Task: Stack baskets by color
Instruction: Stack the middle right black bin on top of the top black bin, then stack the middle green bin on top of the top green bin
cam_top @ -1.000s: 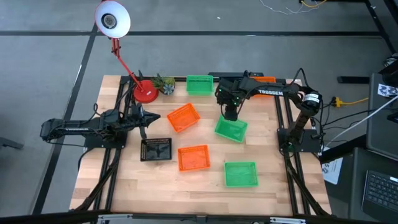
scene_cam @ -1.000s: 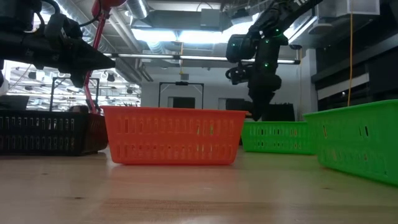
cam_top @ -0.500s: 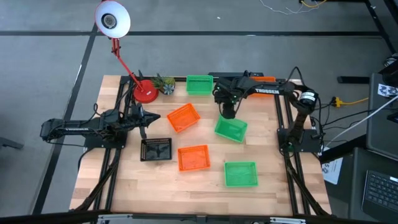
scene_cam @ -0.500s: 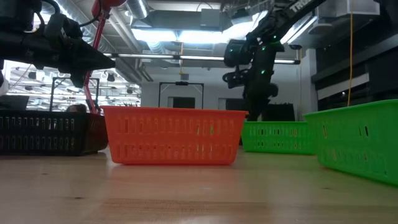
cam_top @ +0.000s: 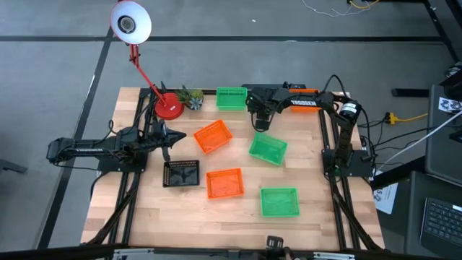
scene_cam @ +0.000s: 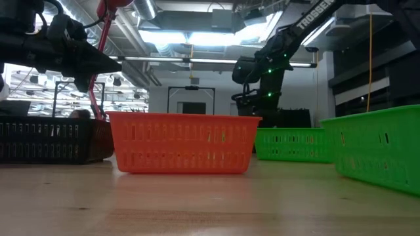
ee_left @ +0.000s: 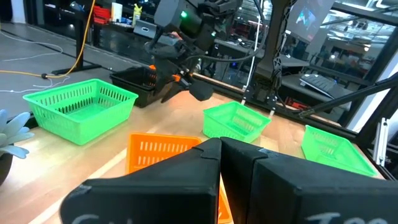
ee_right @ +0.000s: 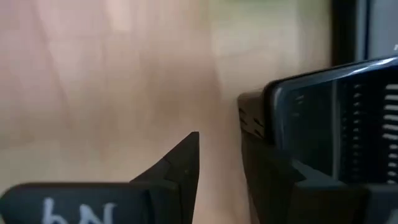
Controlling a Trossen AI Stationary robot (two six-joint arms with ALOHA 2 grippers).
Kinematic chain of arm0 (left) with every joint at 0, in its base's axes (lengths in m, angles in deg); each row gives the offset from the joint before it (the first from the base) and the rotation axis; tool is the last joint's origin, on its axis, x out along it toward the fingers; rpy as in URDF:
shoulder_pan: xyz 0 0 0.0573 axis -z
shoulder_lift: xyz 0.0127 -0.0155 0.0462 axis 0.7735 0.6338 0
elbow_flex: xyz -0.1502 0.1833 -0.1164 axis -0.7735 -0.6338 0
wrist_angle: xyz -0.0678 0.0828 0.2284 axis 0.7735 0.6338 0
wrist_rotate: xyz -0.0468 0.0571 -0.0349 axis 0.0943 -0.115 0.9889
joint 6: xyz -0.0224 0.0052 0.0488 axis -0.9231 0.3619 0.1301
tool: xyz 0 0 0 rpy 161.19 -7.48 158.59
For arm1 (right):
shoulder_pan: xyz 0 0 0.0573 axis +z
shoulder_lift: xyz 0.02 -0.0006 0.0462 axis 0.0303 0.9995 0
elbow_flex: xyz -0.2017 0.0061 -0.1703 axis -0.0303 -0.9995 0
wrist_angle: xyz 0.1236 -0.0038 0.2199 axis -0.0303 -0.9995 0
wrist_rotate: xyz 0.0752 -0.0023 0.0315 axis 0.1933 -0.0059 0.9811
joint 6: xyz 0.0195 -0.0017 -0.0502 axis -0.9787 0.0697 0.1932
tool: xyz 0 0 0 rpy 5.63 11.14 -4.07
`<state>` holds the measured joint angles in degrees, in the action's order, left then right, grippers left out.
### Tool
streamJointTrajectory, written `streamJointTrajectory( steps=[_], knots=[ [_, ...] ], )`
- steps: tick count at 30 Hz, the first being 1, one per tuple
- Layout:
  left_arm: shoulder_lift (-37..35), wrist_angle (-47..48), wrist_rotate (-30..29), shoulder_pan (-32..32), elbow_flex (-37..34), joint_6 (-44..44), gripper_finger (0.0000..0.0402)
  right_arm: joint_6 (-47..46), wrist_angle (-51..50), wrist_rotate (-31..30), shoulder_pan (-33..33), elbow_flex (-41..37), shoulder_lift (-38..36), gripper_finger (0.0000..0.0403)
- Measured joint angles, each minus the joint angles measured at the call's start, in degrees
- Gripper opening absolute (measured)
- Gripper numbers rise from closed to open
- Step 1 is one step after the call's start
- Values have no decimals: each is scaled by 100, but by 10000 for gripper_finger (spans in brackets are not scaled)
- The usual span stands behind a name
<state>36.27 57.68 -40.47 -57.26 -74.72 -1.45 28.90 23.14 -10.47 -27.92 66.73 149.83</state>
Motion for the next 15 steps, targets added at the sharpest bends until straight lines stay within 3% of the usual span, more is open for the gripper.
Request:
streamJointTrajectory(
  steps=[7,15],
  knots=[
    [-1,0,-1,-1,-1,2,0,-42,1,60,-29,0,0,122],
    [-1,0,0,0,0,11,0,-275,-695,379,245,1,-138,122]
  ],
)
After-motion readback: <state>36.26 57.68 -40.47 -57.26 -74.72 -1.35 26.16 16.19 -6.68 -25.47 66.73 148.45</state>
